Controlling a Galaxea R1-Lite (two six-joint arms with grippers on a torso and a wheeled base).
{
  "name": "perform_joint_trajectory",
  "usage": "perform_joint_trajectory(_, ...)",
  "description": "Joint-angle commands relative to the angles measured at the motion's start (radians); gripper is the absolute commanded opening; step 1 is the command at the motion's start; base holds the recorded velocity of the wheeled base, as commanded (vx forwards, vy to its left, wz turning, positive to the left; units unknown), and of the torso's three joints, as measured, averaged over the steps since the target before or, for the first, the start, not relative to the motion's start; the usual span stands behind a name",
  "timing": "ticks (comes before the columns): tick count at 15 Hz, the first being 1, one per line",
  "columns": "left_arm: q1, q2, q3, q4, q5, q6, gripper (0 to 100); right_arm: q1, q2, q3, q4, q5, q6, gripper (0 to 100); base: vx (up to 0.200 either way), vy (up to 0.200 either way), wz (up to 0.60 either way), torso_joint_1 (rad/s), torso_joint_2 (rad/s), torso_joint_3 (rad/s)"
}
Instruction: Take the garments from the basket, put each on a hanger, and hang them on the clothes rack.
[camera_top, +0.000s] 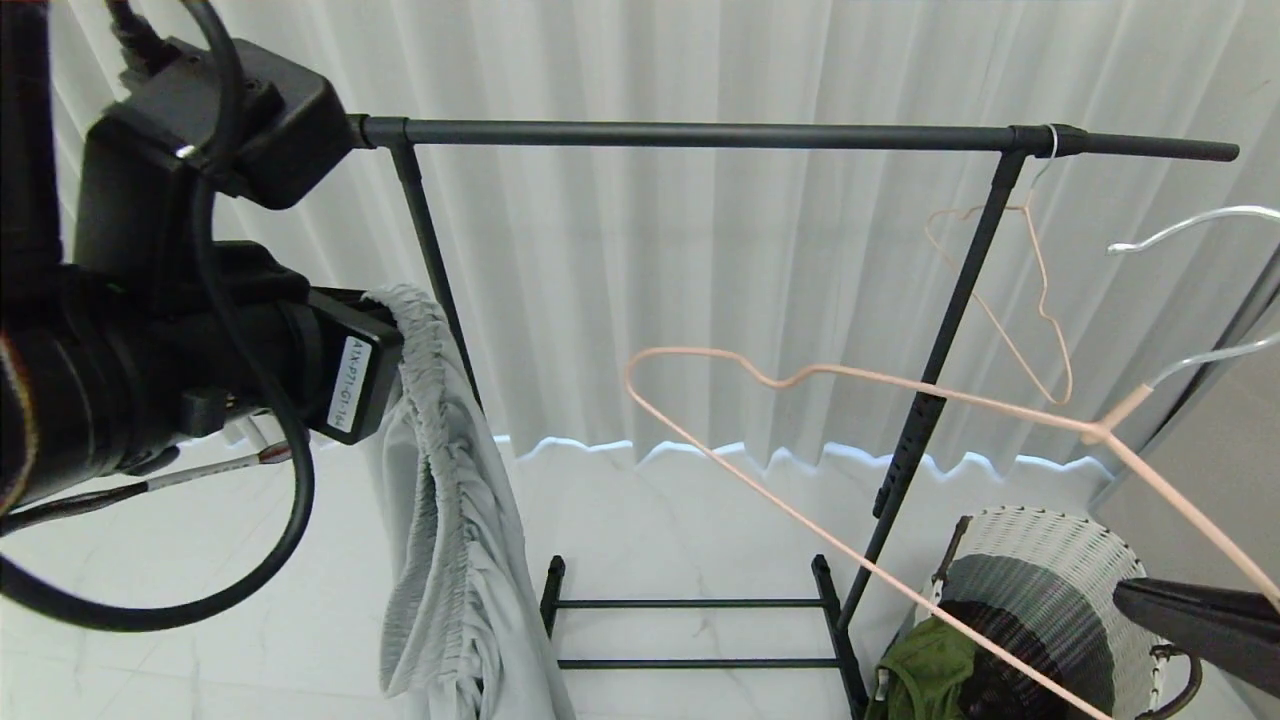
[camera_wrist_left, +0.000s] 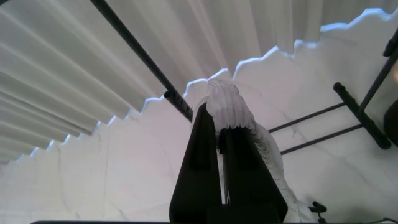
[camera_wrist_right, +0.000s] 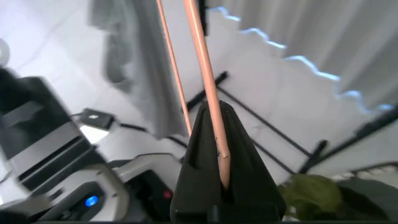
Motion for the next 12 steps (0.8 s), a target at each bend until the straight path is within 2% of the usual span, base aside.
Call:
perform_joint_trajectory(1,0.000,0.091,-0.052,-0.002,0.028,-0.037,0,0.097,0.028,0.005,0.000,-0.001,0.021,0,0.000,0.000,0.00,0.000,0.00,0.000)
perform_joint_trajectory(3,-0.022,0.148,-0.089,-0.002,0.062,-0.089,0,0.186,0.053,0.029,0.000,0.001,0.053,0,0.000,0.000,0.00,0.000,0.00,0.000)
perform_joint_trajectory(5,-0.071,0.176,-0.095,-0.002,0.097,-0.144,0,0.219,0.088,0.029,-0.005,0.001,0.090,0,0.000,0.000,0.00,0.000,0.00,0.000)
perform_joint_trajectory(8,-0.117,0.216,-0.132,-0.002,0.160,-0.219,0,0.213,0.125,0.029,-0.009,-0.005,0.116,0,0.000,0.000,0.00,0.000,0.00,0.000)
perform_joint_trajectory(11,-0.117,0.217,-0.138,-0.002,0.163,-0.222,0,0.209,0.138,0.029,-0.005,-0.051,0.162,0,0.000,0.000,0.00,0.000,0.00,0.000)
perform_joint_trajectory(12,-0.118,0.217,-0.138,-0.002,0.163,-0.225,0,0.190,0.155,0.028,-0.008,-0.088,0.176,0,0.000,0.000,0.00,0.000,0.00,0.000)
